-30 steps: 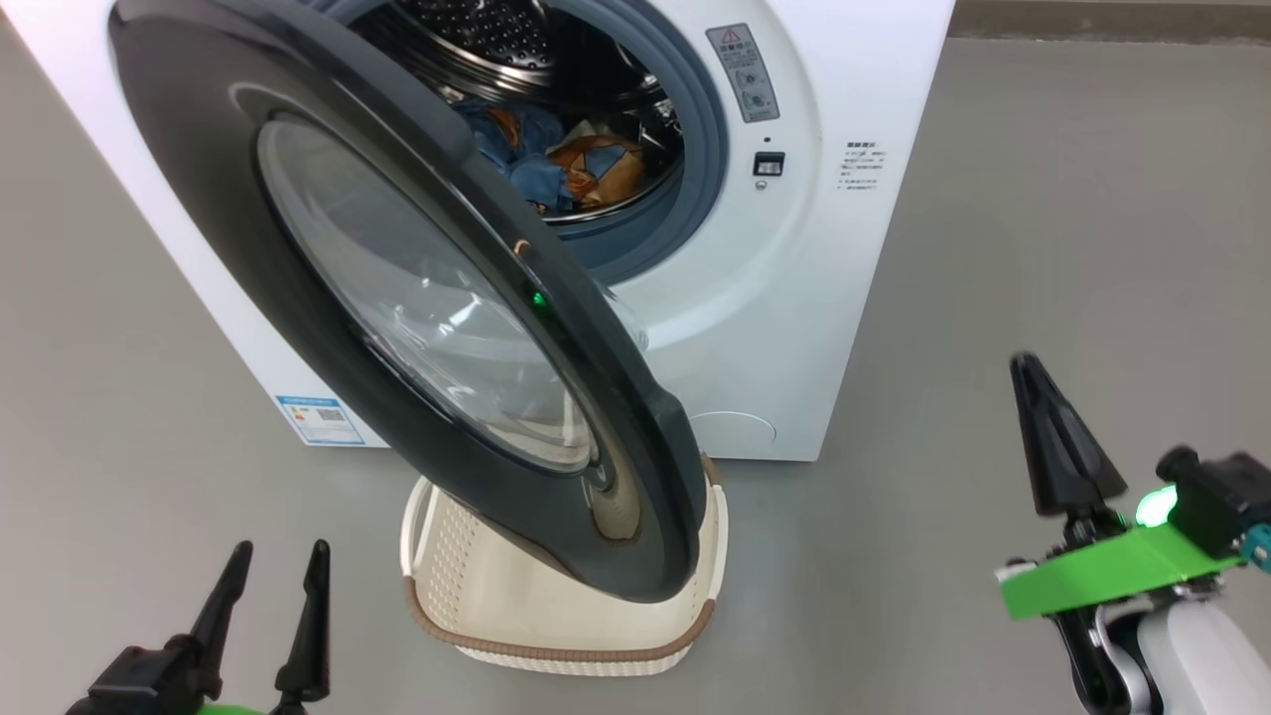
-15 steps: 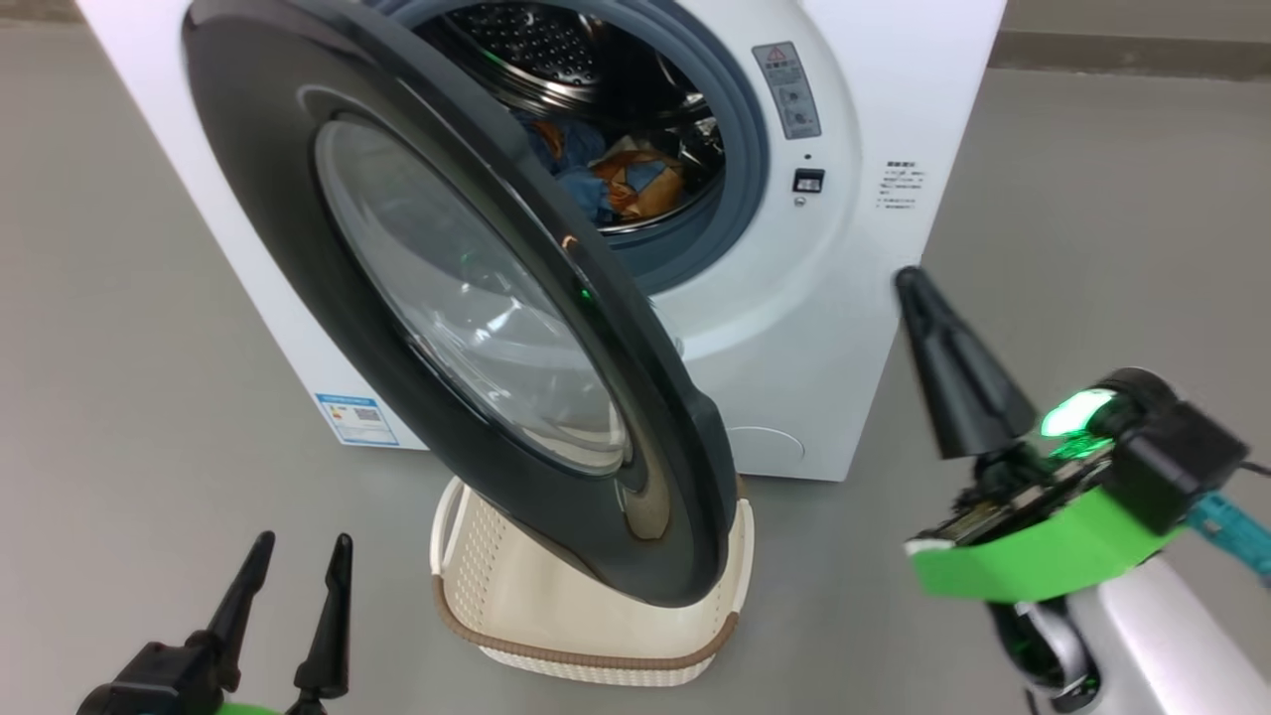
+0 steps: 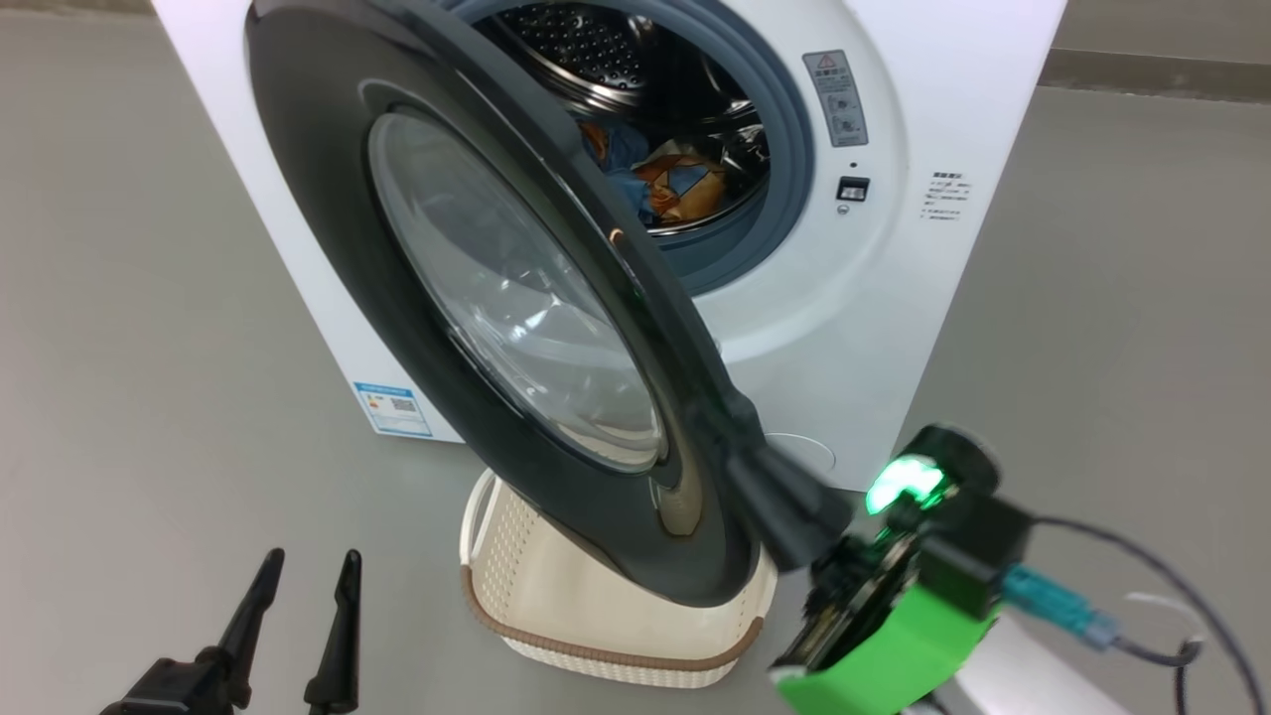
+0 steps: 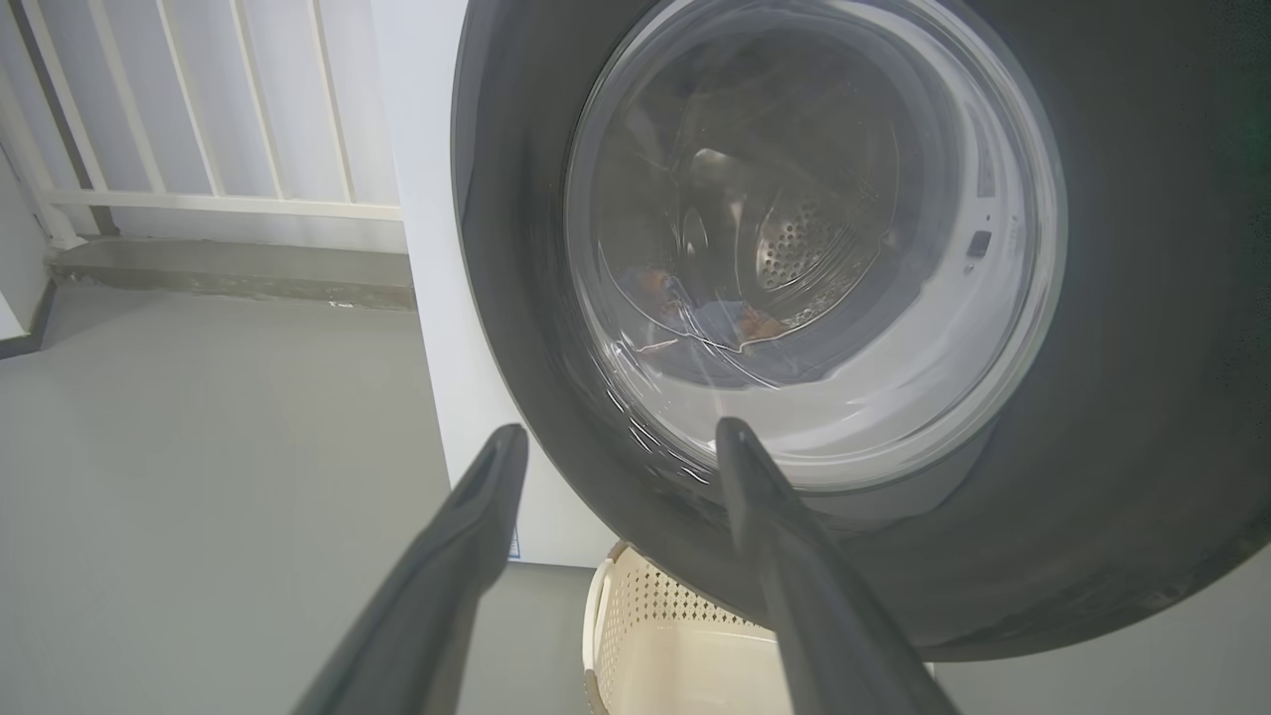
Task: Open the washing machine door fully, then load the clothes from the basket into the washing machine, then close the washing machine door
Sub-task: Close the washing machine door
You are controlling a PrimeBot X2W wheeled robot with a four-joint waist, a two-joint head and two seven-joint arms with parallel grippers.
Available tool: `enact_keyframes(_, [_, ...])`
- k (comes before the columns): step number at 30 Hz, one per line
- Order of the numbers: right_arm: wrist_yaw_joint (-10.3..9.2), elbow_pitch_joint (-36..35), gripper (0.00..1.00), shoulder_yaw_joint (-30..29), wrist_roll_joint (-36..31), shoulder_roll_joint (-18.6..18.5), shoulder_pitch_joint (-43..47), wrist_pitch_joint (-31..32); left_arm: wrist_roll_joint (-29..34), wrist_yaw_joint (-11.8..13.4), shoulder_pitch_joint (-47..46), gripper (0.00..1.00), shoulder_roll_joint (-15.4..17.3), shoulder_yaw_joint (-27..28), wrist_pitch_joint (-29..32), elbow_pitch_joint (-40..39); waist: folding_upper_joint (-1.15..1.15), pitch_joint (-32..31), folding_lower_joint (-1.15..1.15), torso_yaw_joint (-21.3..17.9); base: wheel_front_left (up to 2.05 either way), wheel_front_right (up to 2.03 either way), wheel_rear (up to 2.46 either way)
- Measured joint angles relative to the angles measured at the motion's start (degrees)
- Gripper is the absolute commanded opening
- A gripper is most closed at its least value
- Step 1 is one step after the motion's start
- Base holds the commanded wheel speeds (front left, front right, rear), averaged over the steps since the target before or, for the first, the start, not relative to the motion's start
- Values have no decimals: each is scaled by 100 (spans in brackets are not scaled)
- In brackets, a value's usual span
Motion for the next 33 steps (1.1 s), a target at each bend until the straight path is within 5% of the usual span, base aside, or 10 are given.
enact_keyframes(13, [0,639,0,657,167,4,196,1,-1,0,1,100,-64,-1,0,0,0,80,0,177,0,0,0])
enact_keyframes(33, [0,1357,0,499,363,-52,302,1,-1,0,-8,100,-103,13,0,-35,0,224,0,118,0,0,0])
